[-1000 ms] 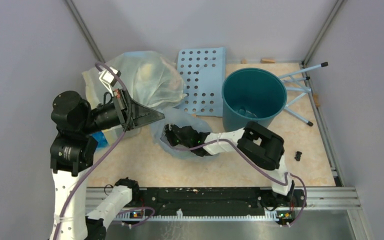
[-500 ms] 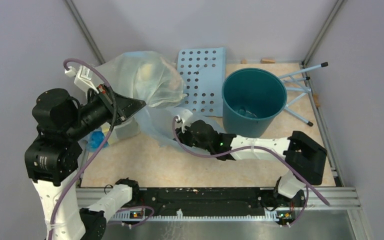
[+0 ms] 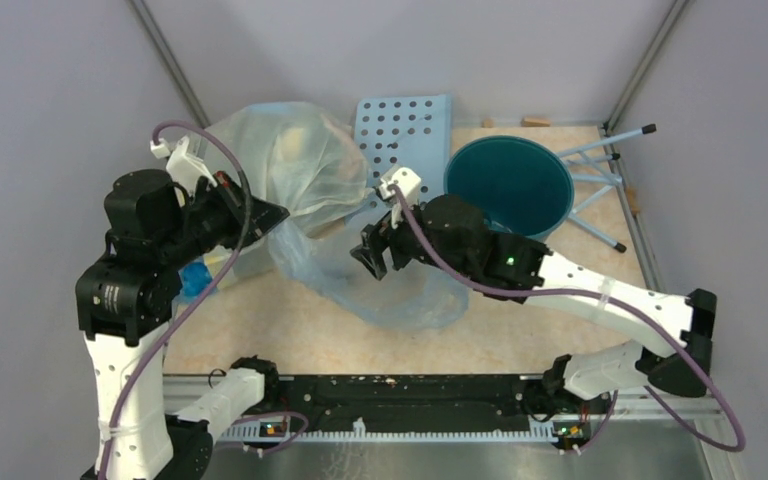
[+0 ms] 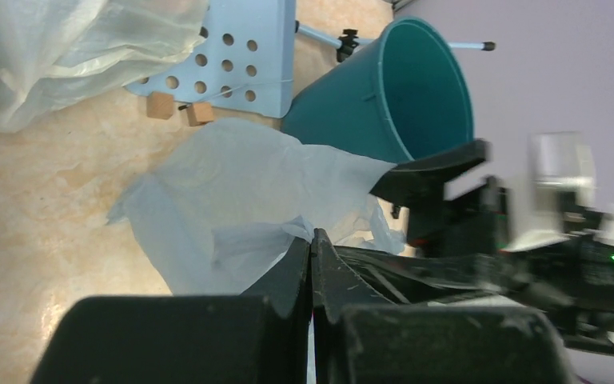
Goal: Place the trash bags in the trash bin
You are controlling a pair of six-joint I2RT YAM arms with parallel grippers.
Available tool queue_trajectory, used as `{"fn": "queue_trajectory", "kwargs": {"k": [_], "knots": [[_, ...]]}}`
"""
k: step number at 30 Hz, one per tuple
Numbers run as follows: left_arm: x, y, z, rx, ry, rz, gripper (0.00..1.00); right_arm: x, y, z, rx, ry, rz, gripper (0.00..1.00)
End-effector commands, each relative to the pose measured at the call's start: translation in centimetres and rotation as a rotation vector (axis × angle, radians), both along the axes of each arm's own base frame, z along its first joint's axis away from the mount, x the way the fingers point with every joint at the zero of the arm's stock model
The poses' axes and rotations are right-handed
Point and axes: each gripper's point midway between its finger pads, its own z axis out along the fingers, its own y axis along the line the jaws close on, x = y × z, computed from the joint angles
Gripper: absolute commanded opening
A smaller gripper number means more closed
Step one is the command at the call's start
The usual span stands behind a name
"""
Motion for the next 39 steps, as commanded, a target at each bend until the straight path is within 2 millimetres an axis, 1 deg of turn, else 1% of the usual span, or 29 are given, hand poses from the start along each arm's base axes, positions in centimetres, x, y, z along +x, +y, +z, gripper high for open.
{"fn": "queue_trajectory", "kwargs": {"k": [1,3,5,7,10,11,13,14,18,20,25,27,29,32,35,39], "knots": [[1.0,0.9,-0.4,0.043,-0.037,0.047,0.0,-2.3,-3.2,3.2,-0.01,0.062,-0.001,0.75],[1.2,1.7,-1.4,0.071,-0.012,0.095,0.0,-2.4,-4.5,3.8,-0.001,0.086,-0.044,0.75],[1.5,3.0,-2.7,0.111,0.026,0.164,0.0,-2.2,-6.0,4.2,-0.004,0.088,-0.092,0.76],[1.6,4.0,-4.3,0.155,0.063,0.208,0.0,-2.2,-7.2,3.7,-0.03,0.094,-0.128,0.77],[1.5,5.8,-7.6,0.221,0.143,0.297,0.0,-2.0,-8.8,1.6,-0.101,0.119,-0.185,0.77],[1.4,7.3,-9.4,0.265,0.182,0.374,0.0,-2.1,-9.0,0.9,-0.12,0.13,-0.191,0.77],[0.8,8.8,-11.7,0.298,0.234,0.456,0.0,-2.2,-9.2,-0.8,-0.149,0.158,-0.202,0.77],[0.6,9.2,-12.5,0.306,0.246,0.475,0.0,-2.3,-9.2,-1.7,-0.16,0.174,-0.208,0.77],[0.3,9.7,-14.7,0.308,0.268,0.515,0.0,-2.6,-8.4,-4.9,-0.178,0.249,-0.216,0.77],[-0.1,9.7,-15.8,0.309,0.291,0.512,0.0,-2.4,-8.2,-6.2,-0.196,0.274,-0.239,0.77],[-2.0,10.5,-19.1,0.306,0.371,0.575,0.0,-0.2,-7.8,-8.7,-0.232,0.311,-0.423,0.76],[-2.7,10.9,-20.4,0.305,0.411,0.612,0.0,0.3,-6.7,-9.5,-0.233,0.327,-0.432,0.76],[-3.3,11.2,-21.3,0.3,0.442,0.642,0.0,0.9,-6.0,-10.3,-0.194,0.366,-0.497,0.78],[-3.8,11.2,-22.3,0.281,0.463,0.663,0.0,2.0,-4.8,-11.6,-0.132,0.43,-0.571,0.82],[-4.3,10.8,-23.2,0.246,0.479,0.657,0.0,3.5,-3.5,-13.5,-0.112,0.522,-0.63,0.84],[-5.2,10.4,-24.4,0.229,0.502,0.644,0.0,5.7,-3.5,-13.8,-0.078,0.558,-0.718,0.84]]}}
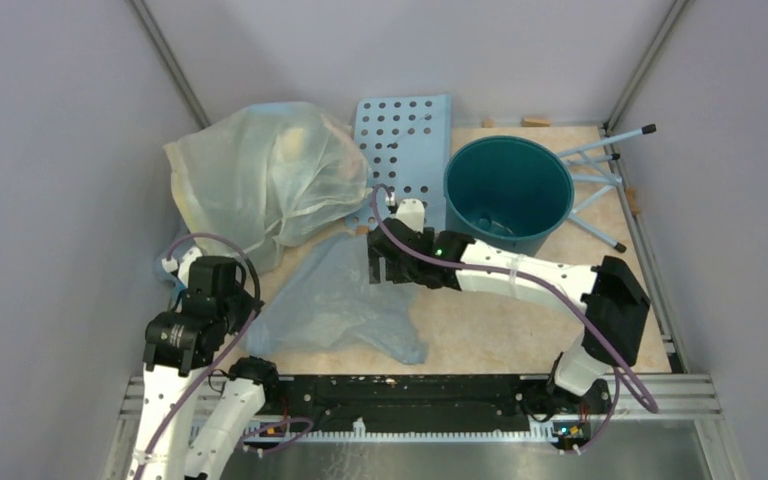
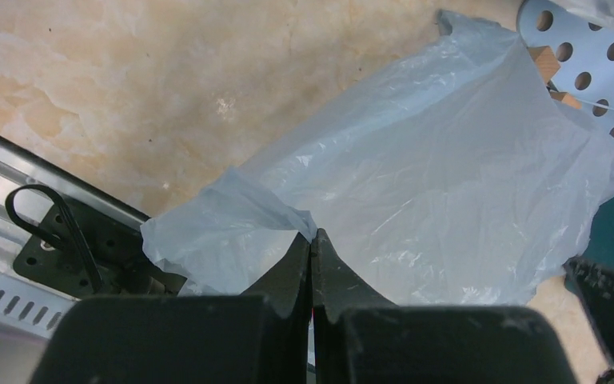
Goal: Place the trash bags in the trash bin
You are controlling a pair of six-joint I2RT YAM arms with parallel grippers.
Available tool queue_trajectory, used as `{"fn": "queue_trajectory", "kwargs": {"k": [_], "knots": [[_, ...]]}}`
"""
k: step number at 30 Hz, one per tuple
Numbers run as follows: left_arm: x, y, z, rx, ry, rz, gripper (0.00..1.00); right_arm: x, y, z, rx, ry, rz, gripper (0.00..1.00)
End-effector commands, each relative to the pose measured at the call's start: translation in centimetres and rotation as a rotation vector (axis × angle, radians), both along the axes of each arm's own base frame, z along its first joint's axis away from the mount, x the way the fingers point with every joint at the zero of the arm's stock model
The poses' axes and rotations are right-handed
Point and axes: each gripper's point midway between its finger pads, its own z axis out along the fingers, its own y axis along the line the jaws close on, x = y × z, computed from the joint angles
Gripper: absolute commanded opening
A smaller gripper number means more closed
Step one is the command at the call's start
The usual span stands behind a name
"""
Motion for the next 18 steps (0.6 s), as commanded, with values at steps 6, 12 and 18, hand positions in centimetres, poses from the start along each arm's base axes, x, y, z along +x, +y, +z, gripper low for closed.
{"fn": "queue_trajectory", "kwargs": {"k": [6,12,18], "knots": [[-1.4,-0.8,-2.2,-0.07,0.011,0.01,0.0,5.4,2.0,2.2,0.214,0.013,-0.168,0.85],[-1.7,-1.6,-3.2,-0.103,0.03,-0.019,0.0,5.8,1.9,-1.1,0.178,0.065,-0.202,0.86],[-1.8,-1.6,-3.2,-0.106,0.025,-0.02,0.0,6.0,2.4,-4.6,0.136,0.119,-0.169,0.64]]}}
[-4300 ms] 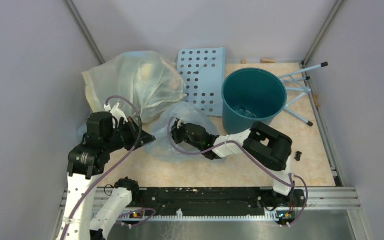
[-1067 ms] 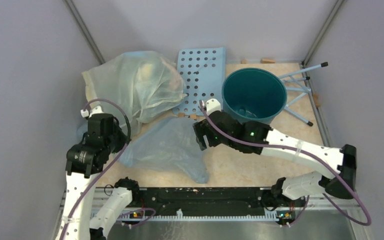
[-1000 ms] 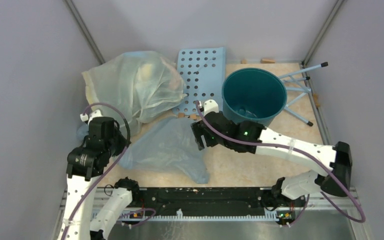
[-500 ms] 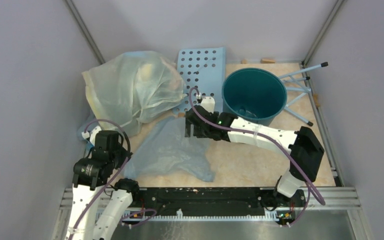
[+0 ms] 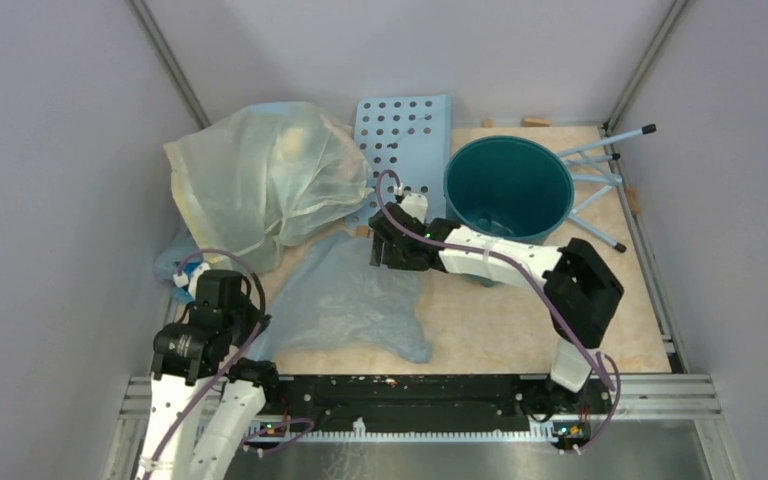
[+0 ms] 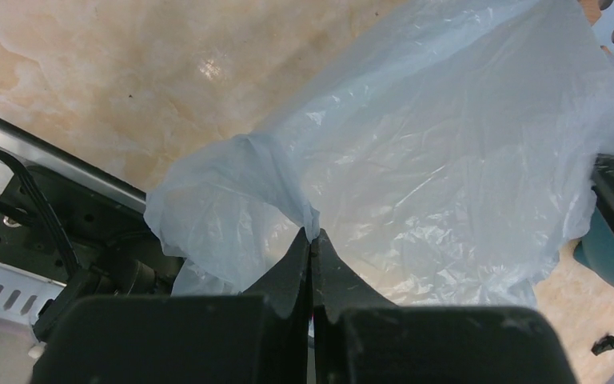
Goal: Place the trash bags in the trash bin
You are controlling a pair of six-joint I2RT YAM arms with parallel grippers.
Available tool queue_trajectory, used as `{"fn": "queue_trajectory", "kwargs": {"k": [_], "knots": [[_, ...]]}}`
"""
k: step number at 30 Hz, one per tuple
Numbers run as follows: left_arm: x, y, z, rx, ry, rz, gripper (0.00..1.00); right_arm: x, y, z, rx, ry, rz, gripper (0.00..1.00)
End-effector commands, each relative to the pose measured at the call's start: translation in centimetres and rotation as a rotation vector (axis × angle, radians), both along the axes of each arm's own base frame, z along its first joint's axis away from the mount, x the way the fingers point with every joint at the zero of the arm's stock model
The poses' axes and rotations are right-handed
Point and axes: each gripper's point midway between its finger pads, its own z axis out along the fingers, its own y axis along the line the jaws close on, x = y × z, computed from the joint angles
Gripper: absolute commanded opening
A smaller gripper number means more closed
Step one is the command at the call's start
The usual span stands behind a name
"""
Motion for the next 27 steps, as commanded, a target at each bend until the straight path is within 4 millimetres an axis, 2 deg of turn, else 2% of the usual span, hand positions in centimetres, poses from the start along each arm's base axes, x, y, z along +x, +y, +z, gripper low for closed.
{"fn": "queue_trajectory", "kwargs": {"k": [1,5,7,9,10,14,18,19,22,24,27], "knots": [[0.4,-0.5,0.5,-0.026,-0.043,-0.01,0.0,0.6,1.6,-0.7,0.053,0.016,0.025,0.52],[1.1,0.0,3.7,0.003,-0.146,-0.029,0.0,0.4,3.2,1.6,0.136,-0.011,0.087,0.02],[1.3,0.3,5.8,0.019,-0.209,-0.034,0.0,0.4,3.3,3.4,0.15,-0.024,0.109,0.0],[1.5,0.1,8.7,0.017,-0.297,-0.056,0.0,0.2,3.3,5.6,0.156,-0.044,0.129,0.0],[1.6,-0.1,9.7,0.013,-0.329,-0.07,0.0,0.1,3.5,7.3,0.172,-0.058,0.145,0.0],[1.4,-0.9,16.4,-0.017,-0.552,-0.132,0.0,-0.6,3.3,14.1,0.224,-0.119,0.212,0.0],[1.0,-1.8,23.3,-0.051,-0.783,-0.187,0.0,-0.8,1.9,21.1,0.261,-0.212,0.214,0.0],[0.9,-2.1,24.8,-0.067,-0.836,-0.198,0.0,-0.7,1.2,22.8,0.257,-0.24,0.203,0.0],[0.7,-3.7,28.9,-0.133,-0.968,-0.27,0.0,-0.3,-2.5,27.0,0.185,-0.326,0.12,0.0],[1.0,-5.1,30.7,-0.188,-1.012,-0.33,0.0,0.1,-5.7,29.9,0.13,-0.398,0.032,0.0],[1.7,-7.5,32.5,-0.285,-1.047,-0.439,0.0,-0.3,-9.8,34.0,0.1,-0.486,-0.052,0.0]]}}
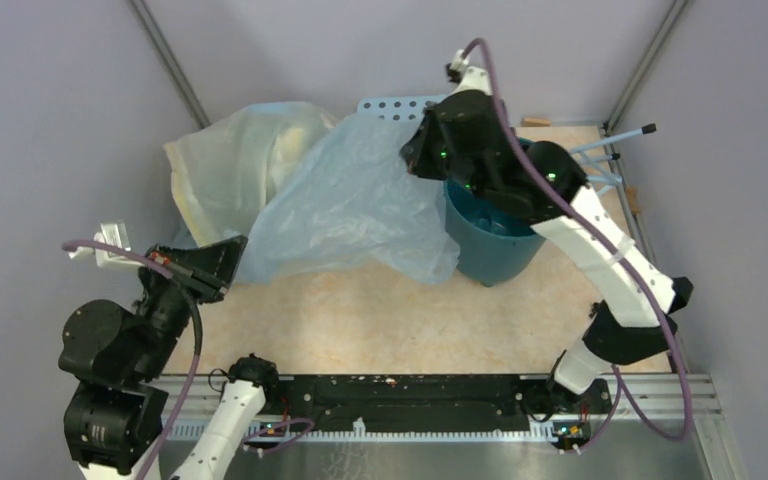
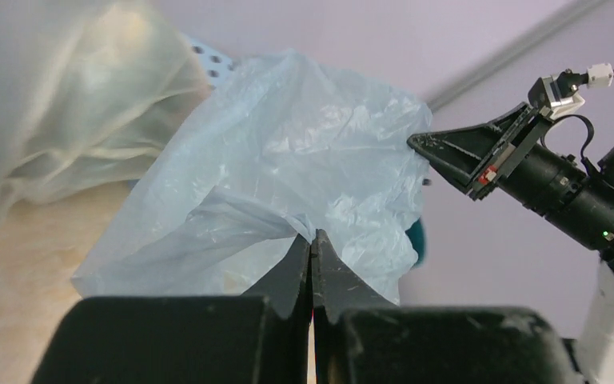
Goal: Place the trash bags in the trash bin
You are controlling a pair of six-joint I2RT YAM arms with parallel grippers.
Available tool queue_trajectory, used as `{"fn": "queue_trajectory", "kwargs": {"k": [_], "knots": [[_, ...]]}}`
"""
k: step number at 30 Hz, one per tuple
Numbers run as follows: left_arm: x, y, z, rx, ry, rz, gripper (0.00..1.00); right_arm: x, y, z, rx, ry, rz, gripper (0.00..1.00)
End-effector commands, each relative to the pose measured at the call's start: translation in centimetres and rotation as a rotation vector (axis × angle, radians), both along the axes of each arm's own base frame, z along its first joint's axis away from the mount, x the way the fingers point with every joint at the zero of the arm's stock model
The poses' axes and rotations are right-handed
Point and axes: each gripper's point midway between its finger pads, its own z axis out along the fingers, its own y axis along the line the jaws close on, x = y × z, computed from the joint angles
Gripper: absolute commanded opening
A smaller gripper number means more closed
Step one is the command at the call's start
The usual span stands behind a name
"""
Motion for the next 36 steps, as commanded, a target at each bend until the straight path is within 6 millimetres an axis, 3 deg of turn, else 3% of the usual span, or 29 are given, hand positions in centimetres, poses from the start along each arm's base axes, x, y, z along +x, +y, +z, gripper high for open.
{"fn": "queue_trajectory", "kwargs": {"k": [1,4,7,10,14,17,23,26,30,34,36], "knots": [[1.6,-4.5,5.0,-0.065,-0.137,-0.246,0.0,-1.0,-9.3,5.1,-0.114,-0.117,-0.205,0.0],[2.4,-6.3,6.1,-0.087,-0.174,-0.351,0.0,-2.4,-13.4,8.1,-0.089,-0.184,-0.277,0.0],[3.6,-8.1,5.1,-0.105,-0.136,-0.459,0.0,-3.7,-17.3,8.9,-0.08,-0.214,-0.358,0.0],[4.3,-9.7,4.2,-0.125,-0.094,-0.57,0.0,-4.9,-20.8,8.1,-0.096,-0.207,-0.446,0.0],[5.1,-10.5,3.6,-0.125,-0.075,-0.62,0.0,-5.9,-23.6,5.6,-0.184,-0.16,-0.519,0.0],[5.6,-11.1,3.1,-0.131,-0.048,-0.659,0.0,-6.2,-24.1,3.4,-0.257,-0.109,-0.532,0.0],[6.1,-11.7,3.6,-0.131,-0.058,-0.706,0.0,-5.0,-22.3,-1.6,-0.373,0.004,-0.492,0.0],[6.2,-12.0,3.8,-0.152,-0.058,-0.73,0.0,-3.4,-21.1,-3.8,-0.417,0.055,-0.451,0.0],[7.0,-12.6,3.9,-0.18,-0.055,-0.745,0.0,-0.6,-21.1,-6.3,-0.433,0.136,-0.438,0.01],[8.2,-14.1,4.0,-0.197,-0.053,-0.758,0.0,2.0,-21.9,-8.8,-0.463,0.198,-0.453,0.02],[8.4,-15.9,4.1,-0.206,-0.051,-0.783,0.0,2.8,-22.9,-10.3,-0.493,0.243,-0.484,0.01]]}}
